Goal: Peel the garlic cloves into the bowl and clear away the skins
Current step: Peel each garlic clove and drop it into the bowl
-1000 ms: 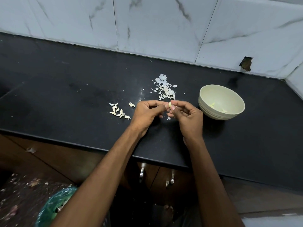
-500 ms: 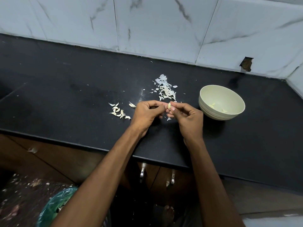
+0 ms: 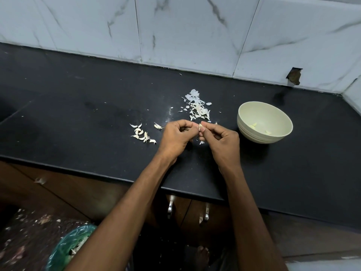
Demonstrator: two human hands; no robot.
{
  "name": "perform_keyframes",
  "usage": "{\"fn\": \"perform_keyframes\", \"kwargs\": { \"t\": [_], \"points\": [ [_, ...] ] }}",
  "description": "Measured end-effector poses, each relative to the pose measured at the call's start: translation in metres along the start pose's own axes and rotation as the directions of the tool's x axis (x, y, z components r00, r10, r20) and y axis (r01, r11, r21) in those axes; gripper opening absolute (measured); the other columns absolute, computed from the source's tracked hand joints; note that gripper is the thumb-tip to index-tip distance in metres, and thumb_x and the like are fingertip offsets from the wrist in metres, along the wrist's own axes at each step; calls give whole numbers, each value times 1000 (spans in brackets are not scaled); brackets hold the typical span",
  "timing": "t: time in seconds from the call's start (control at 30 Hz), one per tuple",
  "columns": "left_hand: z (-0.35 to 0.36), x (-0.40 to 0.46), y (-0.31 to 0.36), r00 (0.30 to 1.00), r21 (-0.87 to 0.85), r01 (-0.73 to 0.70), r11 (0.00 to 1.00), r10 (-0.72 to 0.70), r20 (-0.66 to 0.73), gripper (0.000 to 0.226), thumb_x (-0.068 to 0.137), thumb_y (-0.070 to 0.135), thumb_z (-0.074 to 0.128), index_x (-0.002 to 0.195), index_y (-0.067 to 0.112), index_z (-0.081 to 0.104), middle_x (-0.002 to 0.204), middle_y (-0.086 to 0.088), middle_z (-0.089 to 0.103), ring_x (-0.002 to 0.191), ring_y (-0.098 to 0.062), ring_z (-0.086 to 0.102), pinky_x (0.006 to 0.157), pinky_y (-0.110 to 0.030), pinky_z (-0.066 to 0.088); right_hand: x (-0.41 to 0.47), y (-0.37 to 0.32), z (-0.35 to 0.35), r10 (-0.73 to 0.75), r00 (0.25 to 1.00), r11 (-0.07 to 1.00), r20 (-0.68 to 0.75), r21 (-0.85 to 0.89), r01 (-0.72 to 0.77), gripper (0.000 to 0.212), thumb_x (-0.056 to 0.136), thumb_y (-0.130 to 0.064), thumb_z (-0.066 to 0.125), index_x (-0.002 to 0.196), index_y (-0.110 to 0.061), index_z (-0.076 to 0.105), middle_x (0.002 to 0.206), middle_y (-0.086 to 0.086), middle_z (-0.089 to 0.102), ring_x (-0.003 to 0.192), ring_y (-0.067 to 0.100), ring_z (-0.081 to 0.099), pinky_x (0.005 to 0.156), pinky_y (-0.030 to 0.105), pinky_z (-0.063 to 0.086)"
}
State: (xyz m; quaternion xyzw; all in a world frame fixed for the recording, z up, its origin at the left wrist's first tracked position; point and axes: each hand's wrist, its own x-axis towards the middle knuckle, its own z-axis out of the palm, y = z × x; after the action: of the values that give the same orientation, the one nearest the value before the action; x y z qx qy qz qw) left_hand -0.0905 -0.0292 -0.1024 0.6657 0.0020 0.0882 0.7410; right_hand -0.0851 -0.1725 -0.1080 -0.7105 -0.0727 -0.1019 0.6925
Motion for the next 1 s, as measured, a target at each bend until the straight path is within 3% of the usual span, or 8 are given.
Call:
{"fn": "perform_keyframes", "kwargs": {
  "t": [0.2, 0.33, 0.5, 0.63, 0.83, 1.0],
  "points": [
    [0, 0, 2, 1000, 4, 1, 1000, -1, 17, 6, 91, -7, 68, 94, -10, 72, 61, 2, 69, 52, -1, 57, 55, -14, 46, -1, -3, 0, -13, 999, 999, 41, -36, 15, 25, 96, -1, 68, 118, -11, 74, 93, 10, 79, 79, 21, 76, 75, 26, 61],
    [1, -1, 1, 1000, 20, 5, 1000, -5, 12, 11, 91, -6, 70, 97, -15, 69, 57, 6, 65, 51, 0, 56, 54, -13, 45, -1, -3, 0, 10, 999, 999, 34, -38, -8, 21, 93, 0, 72, 112, -9, 76, 86, 11, 78, 78, 20, 75, 75, 31, 63],
    [1, 0, -4, 1000, 63, -15, 998, 16, -22, 25, 79, 17, 76, 93, -4, 73, 68, 4, 65, 60, -3, 53, 59, -17, 45, -2, -5, 0, 9, 1000, 1000, -10, -24, -9, 18, 92, 0, 73, 106, -10, 78, 85, 5, 79, 74, 17, 75, 68, 25, 62],
    [0, 0, -2, 999, 58, -37, 998, 36, 17, 11, 94, 7, 72, 97, -3, 74, 83, -10, 72, 62, -3, 58, 60, -19, 49, -1, -6, -2, 50, 999, 996, -10, 76, -49, 19, 94, 3, 69, 106, -9, 77, 86, 10, 79, 72, 19, 74, 72, 30, 63],
    [-3, 0, -2, 996, 29, -46, 999, 44, 75, 15, 96, 10, 72, 104, -1, 78, 88, -9, 77, 75, -9, 65, 64, -24, 51, -2, -8, -1, 46, 999, 993, -1, 111, -46, 17, 94, 2, 71, 106, -9, 77, 79, 9, 78, 72, 16, 72, 71, 27, 63],
    [-4, 0, -2, 997, 3, -41, 999, 40, 65, 13, 96, 7, 70, 101, -1, 80, 85, -6, 78, 73, -10, 64, 65, -25, 51, -3, -8, -1, 44, 999, 993, -3, 111, -43, 19, 94, 5, 68, 108, -6, 77, 81, 10, 78, 74, 19, 72, 73, 29, 64]
  ]
}}
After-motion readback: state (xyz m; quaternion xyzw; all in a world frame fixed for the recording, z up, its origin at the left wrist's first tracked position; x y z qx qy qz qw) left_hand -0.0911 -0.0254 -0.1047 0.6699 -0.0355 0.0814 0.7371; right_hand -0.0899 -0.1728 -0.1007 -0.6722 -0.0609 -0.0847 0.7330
